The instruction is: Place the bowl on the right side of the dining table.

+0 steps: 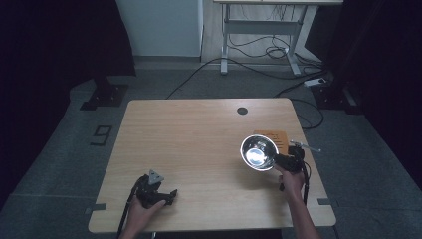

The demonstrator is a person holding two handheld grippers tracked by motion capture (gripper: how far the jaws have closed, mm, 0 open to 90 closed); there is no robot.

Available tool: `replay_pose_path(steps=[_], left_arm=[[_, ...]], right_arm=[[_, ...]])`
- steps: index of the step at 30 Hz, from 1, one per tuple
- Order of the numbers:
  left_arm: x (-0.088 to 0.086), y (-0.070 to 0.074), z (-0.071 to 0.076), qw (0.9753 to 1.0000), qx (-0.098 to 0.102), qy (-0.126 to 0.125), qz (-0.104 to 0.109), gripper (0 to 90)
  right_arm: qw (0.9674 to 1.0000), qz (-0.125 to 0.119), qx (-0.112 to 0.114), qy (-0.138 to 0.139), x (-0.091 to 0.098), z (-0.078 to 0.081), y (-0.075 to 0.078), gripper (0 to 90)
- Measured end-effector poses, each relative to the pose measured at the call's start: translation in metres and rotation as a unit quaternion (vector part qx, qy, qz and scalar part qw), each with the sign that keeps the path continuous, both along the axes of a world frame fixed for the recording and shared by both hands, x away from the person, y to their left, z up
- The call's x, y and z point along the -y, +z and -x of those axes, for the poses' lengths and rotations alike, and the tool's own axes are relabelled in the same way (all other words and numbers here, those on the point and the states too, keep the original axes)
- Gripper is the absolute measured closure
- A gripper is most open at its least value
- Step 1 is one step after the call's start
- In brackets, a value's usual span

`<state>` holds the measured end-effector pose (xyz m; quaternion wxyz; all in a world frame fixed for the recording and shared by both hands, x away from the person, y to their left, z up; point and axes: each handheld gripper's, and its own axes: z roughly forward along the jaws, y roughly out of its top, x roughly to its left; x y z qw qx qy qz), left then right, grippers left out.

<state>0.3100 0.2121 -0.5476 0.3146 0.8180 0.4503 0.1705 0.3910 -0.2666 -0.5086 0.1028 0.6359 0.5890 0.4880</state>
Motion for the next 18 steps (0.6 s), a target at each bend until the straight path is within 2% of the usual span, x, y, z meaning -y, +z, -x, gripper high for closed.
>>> replay_pose_path(steps=[18], left_arm=[[0.0,0.0,0.0,1.0,0.0,0.0,0.0,4.3]], right_arm=[[0.9996,0.003,0.009,-0.027,0.018,-0.011,0.004,86.6]])
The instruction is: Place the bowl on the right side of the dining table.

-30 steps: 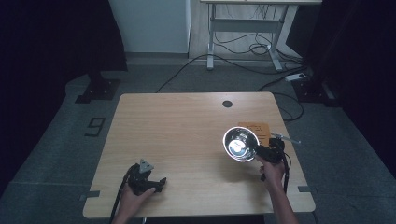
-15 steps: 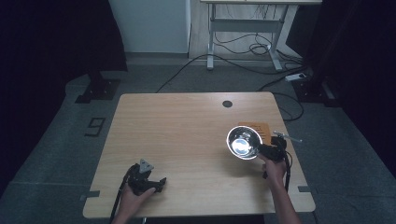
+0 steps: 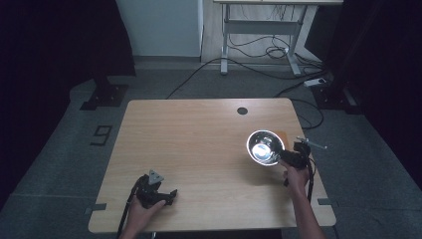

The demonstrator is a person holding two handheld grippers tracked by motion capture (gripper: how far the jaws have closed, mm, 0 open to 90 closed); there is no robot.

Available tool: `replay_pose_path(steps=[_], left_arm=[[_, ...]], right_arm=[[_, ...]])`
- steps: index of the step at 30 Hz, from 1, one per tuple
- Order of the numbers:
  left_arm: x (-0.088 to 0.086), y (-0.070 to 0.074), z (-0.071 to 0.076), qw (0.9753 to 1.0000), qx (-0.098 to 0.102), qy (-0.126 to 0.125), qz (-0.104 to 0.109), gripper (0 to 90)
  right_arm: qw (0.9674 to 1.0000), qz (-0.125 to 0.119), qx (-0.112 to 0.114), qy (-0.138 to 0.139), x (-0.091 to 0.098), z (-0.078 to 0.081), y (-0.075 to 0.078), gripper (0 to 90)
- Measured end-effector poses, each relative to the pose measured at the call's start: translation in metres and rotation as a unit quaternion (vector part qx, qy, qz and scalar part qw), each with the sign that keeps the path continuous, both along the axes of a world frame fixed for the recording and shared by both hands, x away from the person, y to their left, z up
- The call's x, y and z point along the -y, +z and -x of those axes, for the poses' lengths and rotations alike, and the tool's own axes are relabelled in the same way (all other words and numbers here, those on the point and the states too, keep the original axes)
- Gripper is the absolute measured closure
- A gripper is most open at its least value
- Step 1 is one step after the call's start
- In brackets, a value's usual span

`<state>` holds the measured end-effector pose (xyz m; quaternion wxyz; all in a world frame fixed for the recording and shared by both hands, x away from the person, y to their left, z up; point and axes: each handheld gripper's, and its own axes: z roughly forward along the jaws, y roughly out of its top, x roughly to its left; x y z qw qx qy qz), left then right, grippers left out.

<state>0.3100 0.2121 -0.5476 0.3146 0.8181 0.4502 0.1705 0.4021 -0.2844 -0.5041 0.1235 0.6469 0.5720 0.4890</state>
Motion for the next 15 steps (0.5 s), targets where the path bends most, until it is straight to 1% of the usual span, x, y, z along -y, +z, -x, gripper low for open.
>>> replay_pose_path(steps=[7,15], left_arm=[[0.0,0.0,0.0,1.0,0.0,0.0,0.0,4.3],[0.0,0.0,0.0,1.0,0.0,0.0,0.0,4.3]], right_arm=[[1.0,-0.001,0.002,-0.007,0.005,-0.005,0.0,86.6],[0.9998,0.004,-0.004,-0.021,0.012,-0.012,-0.006,86.6]])
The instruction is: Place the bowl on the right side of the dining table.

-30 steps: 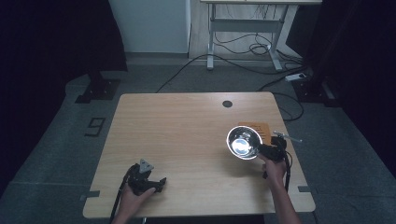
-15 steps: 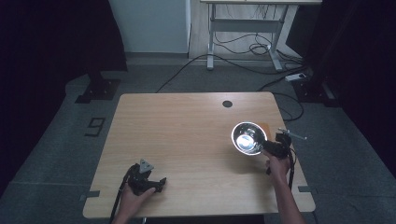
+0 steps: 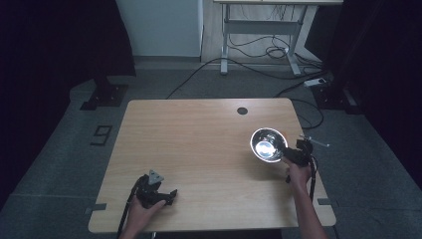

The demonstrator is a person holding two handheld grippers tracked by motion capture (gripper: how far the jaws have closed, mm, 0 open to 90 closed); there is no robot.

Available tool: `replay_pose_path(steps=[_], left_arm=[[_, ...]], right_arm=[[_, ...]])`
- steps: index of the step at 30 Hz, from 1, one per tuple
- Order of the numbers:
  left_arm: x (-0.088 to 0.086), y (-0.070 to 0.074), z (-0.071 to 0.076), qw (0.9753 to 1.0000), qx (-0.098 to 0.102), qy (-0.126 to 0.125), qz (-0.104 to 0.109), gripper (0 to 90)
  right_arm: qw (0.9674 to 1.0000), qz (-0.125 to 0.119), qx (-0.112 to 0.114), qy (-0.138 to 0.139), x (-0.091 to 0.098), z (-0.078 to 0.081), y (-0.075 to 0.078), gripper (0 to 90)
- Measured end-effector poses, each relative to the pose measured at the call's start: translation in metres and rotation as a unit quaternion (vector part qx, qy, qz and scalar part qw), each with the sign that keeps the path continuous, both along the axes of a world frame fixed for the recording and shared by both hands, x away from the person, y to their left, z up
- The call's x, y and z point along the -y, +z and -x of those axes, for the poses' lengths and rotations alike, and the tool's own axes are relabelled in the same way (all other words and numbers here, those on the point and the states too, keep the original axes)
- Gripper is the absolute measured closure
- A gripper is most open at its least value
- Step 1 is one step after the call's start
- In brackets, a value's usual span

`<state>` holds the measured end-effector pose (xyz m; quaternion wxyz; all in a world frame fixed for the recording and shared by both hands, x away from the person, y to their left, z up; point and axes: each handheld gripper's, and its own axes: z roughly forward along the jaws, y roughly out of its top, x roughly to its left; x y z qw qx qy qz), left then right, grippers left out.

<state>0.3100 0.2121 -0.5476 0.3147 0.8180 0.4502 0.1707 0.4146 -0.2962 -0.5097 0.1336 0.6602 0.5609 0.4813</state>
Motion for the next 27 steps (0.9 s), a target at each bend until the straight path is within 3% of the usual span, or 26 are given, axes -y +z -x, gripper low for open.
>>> replay_pose_path(steps=[27], left_arm=[[0.0,0.0,0.0,1.0,0.0,0.0,0.0,4.3]], right_arm=[[0.9994,0.01,-0.016,-0.028,0.023,-0.017,-0.021,86.6]])
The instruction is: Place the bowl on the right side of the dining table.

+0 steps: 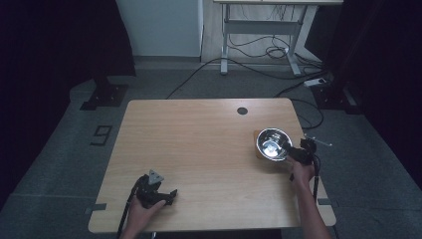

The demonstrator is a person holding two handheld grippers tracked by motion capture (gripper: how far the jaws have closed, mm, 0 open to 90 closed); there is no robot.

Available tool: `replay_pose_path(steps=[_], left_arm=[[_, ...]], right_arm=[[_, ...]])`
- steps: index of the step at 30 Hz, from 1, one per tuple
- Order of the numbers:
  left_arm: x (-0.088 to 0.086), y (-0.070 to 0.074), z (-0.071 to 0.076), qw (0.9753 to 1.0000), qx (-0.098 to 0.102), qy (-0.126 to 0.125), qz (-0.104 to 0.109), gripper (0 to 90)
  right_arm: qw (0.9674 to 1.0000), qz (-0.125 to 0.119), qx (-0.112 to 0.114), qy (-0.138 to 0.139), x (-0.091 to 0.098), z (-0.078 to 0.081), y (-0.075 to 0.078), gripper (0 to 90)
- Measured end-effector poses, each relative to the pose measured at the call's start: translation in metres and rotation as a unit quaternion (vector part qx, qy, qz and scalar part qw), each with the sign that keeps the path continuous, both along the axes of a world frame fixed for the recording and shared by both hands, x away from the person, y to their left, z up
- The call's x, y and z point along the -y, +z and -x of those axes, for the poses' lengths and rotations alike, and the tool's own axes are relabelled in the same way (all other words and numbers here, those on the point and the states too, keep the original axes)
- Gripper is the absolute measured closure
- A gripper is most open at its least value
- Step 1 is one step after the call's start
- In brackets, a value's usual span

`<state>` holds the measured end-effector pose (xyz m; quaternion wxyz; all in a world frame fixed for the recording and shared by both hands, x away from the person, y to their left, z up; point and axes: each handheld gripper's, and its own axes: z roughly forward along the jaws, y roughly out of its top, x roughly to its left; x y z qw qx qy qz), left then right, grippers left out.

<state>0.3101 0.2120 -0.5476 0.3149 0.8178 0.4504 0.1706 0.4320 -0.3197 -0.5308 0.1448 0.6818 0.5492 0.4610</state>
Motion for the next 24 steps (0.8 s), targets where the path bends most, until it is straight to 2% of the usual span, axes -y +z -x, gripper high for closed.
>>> replay_pose_path(steps=[13,24], left_arm=[[0.0,0.0,0.0,1.0,0.0,0.0,0.0,4.4],[0.0,0.0,0.0,1.0,0.0,0.0,0.0,4.4]], right_arm=[[0.9998,0.012,-0.014,-0.011,0.004,-0.013,-0.011,86.6],[0.9996,0.014,-0.013,-0.021,0.004,-0.019,-0.015,86.6]])
